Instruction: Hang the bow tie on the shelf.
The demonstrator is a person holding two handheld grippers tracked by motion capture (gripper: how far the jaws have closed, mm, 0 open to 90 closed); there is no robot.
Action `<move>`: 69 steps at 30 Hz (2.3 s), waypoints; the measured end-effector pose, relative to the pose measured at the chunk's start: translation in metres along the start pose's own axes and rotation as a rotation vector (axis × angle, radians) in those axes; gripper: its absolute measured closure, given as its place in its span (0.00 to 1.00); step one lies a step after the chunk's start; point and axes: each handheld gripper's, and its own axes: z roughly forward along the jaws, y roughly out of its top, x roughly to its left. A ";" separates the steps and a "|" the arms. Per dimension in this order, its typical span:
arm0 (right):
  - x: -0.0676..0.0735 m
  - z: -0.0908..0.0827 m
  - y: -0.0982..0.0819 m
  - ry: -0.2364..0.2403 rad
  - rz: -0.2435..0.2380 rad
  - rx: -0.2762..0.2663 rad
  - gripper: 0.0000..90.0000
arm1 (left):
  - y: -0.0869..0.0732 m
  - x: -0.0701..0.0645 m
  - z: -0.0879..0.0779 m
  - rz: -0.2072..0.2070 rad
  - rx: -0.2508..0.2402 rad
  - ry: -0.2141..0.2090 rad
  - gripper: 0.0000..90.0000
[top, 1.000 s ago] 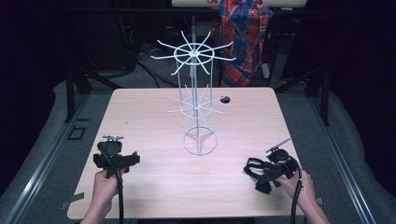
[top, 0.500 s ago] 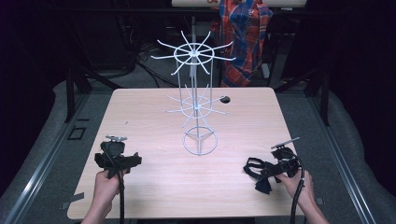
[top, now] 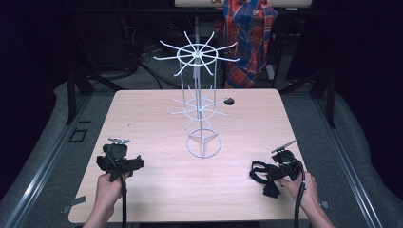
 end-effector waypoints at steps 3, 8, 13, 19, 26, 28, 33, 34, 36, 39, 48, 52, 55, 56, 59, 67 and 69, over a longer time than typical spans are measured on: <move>0.001 0.001 0.000 -0.007 -0.002 0.014 0.43 | 0.000 0.000 0.000 0.000 0.001 0.000 0.18; 0.000 0.001 -0.001 0.006 -0.013 0.030 0.54 | 0.000 0.000 -0.001 -0.001 -0.001 0.002 0.18; 0.007 0.001 -0.001 -0.033 -0.083 0.028 0.74 | 0.000 -0.001 -0.001 0.000 -0.002 0.009 0.18; 0.018 0.002 0.000 -0.083 -0.156 0.041 0.83 | 0.000 0.000 -0.001 0.001 -0.003 0.008 0.18; 0.019 0.000 0.001 -0.041 -0.168 0.030 0.85 | 0.000 0.000 -0.001 0.001 -0.006 0.009 0.18; 0.018 -0.002 0.001 -0.011 -0.155 0.008 0.85 | 0.000 0.000 -0.001 0.003 -0.009 0.011 0.18; 0.009 -0.009 0.003 0.029 -0.112 -0.050 0.85 | -0.001 0.001 -0.001 -0.003 -0.012 0.011 0.18; 0.009 -0.009 0.003 0.029 -0.112 -0.050 0.85 | -0.001 0.001 -0.001 -0.003 -0.012 0.011 0.18; 0.007 -0.012 0.005 0.047 -0.092 -0.093 0.85 | 0.000 0.002 -0.001 -0.003 -0.006 0.006 0.18; 0.003 -0.016 0.010 0.050 -0.097 -0.110 0.85 | 0.000 0.002 0.000 -0.006 -0.008 0.010 0.18; 0.000 -0.017 0.020 0.070 -0.085 -0.161 0.85 | 0.000 0.001 0.000 -0.004 -0.004 0.002 0.18; 0.001 -0.022 0.025 0.075 -0.078 -0.196 0.85 | 0.001 0.000 0.001 -0.004 -0.005 0.003 0.18; 0.001 -0.024 0.029 0.079 -0.079 -0.213 0.85 | 0.001 0.000 0.001 0.000 -0.004 0.001 0.18; 0.001 -0.027 0.031 0.081 -0.082 -0.227 0.85 | 0.001 0.000 0.001 0.003 -0.002 -0.003 0.18; 0.002 -0.031 0.035 0.092 -0.086 -0.252 0.85 | 0.001 0.000 0.001 -0.002 -0.004 0.000 0.18; 0.009 -0.042 0.045 0.128 -0.110 -0.291 0.85 | 0.000 0.000 0.000 0.002 -0.005 -0.004 0.18; 0.013 -0.045 0.048 0.141 -0.119 -0.310 0.85 | 0.000 0.000 0.000 0.005 -0.004 -0.002 0.18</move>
